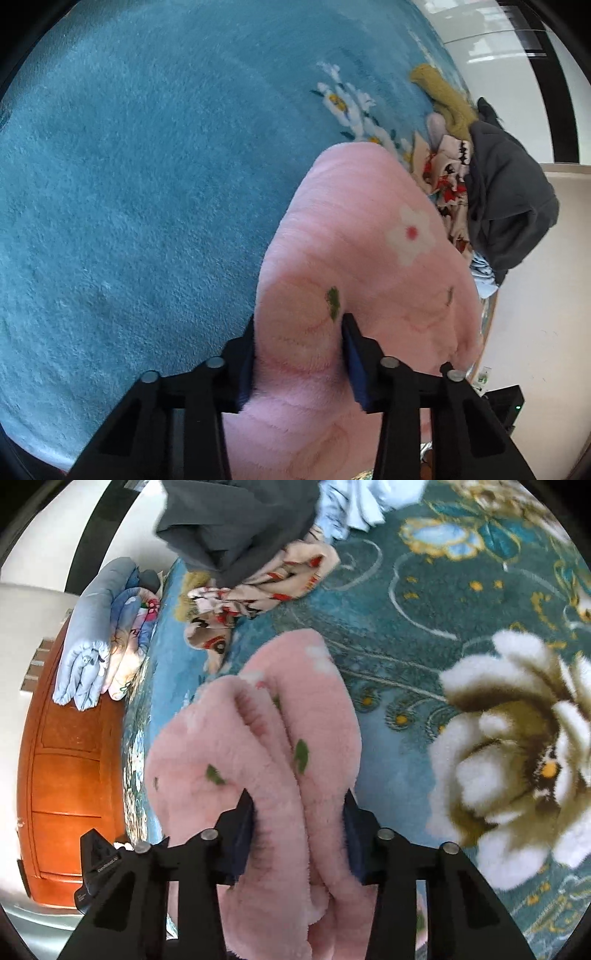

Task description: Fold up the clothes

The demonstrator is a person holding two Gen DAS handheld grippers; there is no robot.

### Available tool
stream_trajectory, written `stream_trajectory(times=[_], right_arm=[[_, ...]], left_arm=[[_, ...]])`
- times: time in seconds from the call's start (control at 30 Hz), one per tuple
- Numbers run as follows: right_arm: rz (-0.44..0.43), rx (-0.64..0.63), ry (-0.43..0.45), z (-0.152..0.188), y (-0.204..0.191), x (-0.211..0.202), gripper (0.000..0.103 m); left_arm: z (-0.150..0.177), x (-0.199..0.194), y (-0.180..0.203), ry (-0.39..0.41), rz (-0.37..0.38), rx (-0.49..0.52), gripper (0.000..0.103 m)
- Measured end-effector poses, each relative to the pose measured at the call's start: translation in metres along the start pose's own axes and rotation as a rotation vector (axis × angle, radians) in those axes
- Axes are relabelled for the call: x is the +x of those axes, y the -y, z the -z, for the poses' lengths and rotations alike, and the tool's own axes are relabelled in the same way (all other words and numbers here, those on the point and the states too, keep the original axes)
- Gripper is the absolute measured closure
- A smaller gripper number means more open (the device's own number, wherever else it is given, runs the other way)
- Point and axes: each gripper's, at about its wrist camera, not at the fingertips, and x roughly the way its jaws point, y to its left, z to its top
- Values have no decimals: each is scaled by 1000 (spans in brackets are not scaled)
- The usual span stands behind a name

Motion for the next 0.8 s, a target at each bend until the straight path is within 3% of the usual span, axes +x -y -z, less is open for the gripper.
stream_trajectory(times=[0.23, 0.33, 0.47, 0.6, 0.7, 0.8], right_arm=[[-16, -110, 55, 6, -63, -34, 62], [-10, -206, 73, 11, -104, -40, 62], [-40, -296, 75, 13, -154, -34, 62], [-100, -369, 30, 16, -207, -6, 62], [-150, -400, -34, 23, -243, 39, 62], [-194, -430, -105, 33, -278, 89, 62]], left_arm=[[1, -29, -3, 29, 145, 32, 68], [-6, -46, -13, 50, 244, 7, 68], [-24, -80, -43, 104, 315, -16, 68], [-58, -136, -85, 223, 346, -34, 68], [-84, -179, -125, 343, 315, -71, 68], [-110, -206, -161, 405, 266, -88, 67]])
